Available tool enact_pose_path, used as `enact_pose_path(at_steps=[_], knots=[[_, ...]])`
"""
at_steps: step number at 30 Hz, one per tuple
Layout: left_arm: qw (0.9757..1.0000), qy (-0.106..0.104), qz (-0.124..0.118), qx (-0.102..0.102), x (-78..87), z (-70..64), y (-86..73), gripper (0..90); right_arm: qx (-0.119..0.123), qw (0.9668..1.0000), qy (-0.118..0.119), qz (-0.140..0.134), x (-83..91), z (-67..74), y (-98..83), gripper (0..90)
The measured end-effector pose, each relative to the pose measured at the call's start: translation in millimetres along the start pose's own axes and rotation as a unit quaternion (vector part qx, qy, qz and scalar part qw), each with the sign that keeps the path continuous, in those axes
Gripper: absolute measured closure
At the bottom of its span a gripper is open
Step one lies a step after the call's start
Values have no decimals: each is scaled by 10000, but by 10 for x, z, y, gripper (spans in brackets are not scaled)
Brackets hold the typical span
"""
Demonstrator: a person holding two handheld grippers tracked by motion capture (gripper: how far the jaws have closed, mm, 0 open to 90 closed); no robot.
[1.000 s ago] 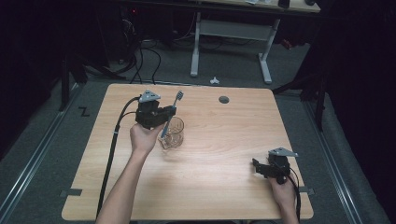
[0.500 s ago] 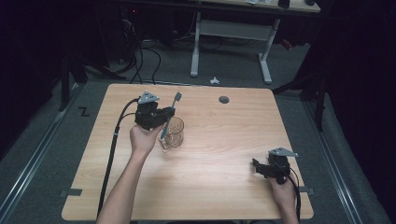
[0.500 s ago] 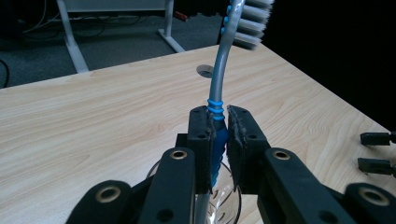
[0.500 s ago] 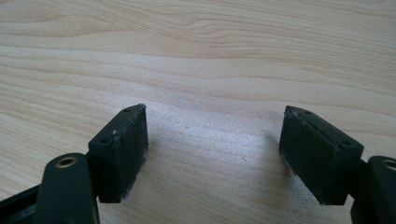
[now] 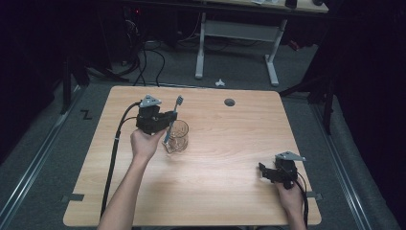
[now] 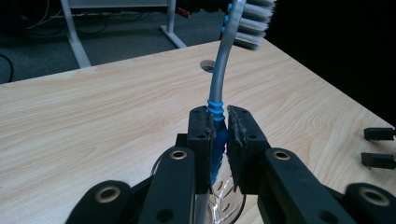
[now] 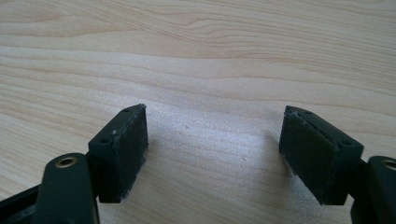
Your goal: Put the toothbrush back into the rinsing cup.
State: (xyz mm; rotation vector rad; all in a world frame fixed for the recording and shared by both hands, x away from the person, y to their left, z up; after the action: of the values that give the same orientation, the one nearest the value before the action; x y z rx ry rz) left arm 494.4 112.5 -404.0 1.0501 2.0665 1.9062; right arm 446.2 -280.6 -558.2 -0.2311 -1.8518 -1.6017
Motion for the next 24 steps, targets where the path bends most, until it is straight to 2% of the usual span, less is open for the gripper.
enact_pose_path(at_steps=[14,24], knots=[[9998,52,120,-122,53,-14,-14,798,-3,10000,0,1,0,0,0,242],[9997,96,199,-63,91,7,-58,797,-7,10000,0,5,1,1,-1,242]])
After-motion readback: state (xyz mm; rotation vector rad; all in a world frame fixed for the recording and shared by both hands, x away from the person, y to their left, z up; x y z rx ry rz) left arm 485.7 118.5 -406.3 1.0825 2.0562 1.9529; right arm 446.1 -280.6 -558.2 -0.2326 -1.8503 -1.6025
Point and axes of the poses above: each handheld gripper's, and its own axes: x roughly backward along the jaws, y roughly out of its top, z roughly to its left, the point moved 8 cm from there along -x, roughly forward along the jaws, and after that the axes turned 8 degrees about -z, right-handed, at the moved point
